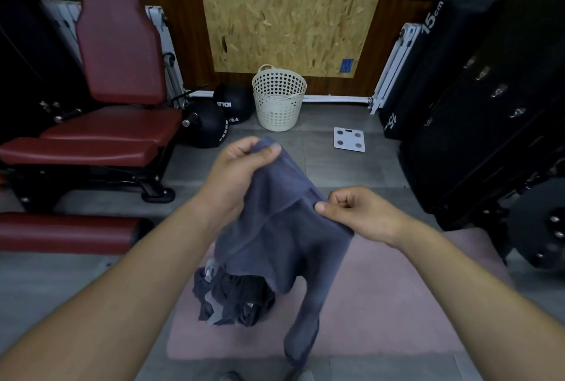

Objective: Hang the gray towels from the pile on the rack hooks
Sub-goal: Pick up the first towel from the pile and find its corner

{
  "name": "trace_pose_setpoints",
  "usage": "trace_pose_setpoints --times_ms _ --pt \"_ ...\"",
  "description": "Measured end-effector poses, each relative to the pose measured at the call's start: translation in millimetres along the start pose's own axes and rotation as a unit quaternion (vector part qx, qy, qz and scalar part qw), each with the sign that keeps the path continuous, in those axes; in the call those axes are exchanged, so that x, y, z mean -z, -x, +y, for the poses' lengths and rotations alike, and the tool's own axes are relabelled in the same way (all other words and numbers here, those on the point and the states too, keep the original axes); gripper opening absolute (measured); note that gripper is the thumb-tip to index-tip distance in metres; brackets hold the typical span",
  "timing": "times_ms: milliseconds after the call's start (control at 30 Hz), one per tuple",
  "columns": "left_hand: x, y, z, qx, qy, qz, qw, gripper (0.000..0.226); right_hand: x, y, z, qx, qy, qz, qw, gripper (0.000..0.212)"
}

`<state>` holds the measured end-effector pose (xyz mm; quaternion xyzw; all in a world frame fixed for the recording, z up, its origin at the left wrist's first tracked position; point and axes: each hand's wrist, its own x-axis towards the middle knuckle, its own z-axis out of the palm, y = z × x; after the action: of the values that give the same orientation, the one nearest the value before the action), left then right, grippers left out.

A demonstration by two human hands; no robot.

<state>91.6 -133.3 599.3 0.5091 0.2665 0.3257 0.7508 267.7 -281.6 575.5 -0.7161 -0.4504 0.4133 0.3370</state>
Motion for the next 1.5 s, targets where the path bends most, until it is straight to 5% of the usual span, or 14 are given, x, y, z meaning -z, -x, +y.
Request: trace_pose_setpoints --times_ms 133,267,333,433,533,600,800,1133,1233,1300,1367,1500 --pt "18.9 -7.6 12.7 -0.043 0.014 0.132 0.99 0.016 4.5 7.8 20.5 -0.032 0.078 -0.04 0.996 0.053" --pt "53.4 -16.1 12.6 -0.13 -0.064 0.293 0.945 0.023 16.7 18.5 37.7 -0.067 0.097 -0.035 0.992 0.047" --pt "61.6 -16.6 6.1 -0.122 -0.149 0.305 0.932 0.015 20.2 20.6 43.0 -0.059 0.073 -0.004 0.996 0.05" --pt "43.6 -5.4 -10.0 -0.077 -0.293 0.13 0.944 0.03 16.0 21.0 27.7 -0.008 0.0 0.018 1.0 0.048" --pt "6.7 14.1 -26.5 0.066 -0.25 -0.149 0.955 0.039 9.2 16.8 -4.9 0.037 -0.105 0.029 0.993 0.026" --pt "-8.8 18.0 -35.9 0.107 -0.221 -0.231 0.941 0.025 9.6 14.0 -21.4 0.047 -0.141 0.004 0.989 0.022" --pt "-11.3 14.8 -22.2 0.102 -0.126 -0.195 0.967 0.018 22.0 16.6 -17.6 0.035 -0.145 -0.004 0.989 0.05" --pt "29.5 3.8 13.4 0.053 0.079 0.062 0.994 0.032 50.3 43.3 21.4 -0.058 -0.047 -0.105 0.992 0.059" --pt "46.7 -2.5 1.4 0.024 -0.098 0.126 0.987 0.029 46.0 43.1 21.2 -0.028 -0.042 -0.072 0.996 0.065" --pt "47.2 0.3 -9.1 0.001 -0.268 0.079 0.96 0.016 40.5 41.1 16.4 0.007 -0.075 -0.031 0.997 0.06" --pt "36.0 7.4 -18.2 -0.018 -0.342 0.007 0.939 0.048 31.9 37.4 4.4 0.038 -0.097 -0.016 0.994 0.051" --pt "-10.3 22.1 -21.0 0.052 -0.254 -0.171 0.95 0.05 13.9 25.5 -19.3 0.078 -0.113 -0.036 0.99 0.051"
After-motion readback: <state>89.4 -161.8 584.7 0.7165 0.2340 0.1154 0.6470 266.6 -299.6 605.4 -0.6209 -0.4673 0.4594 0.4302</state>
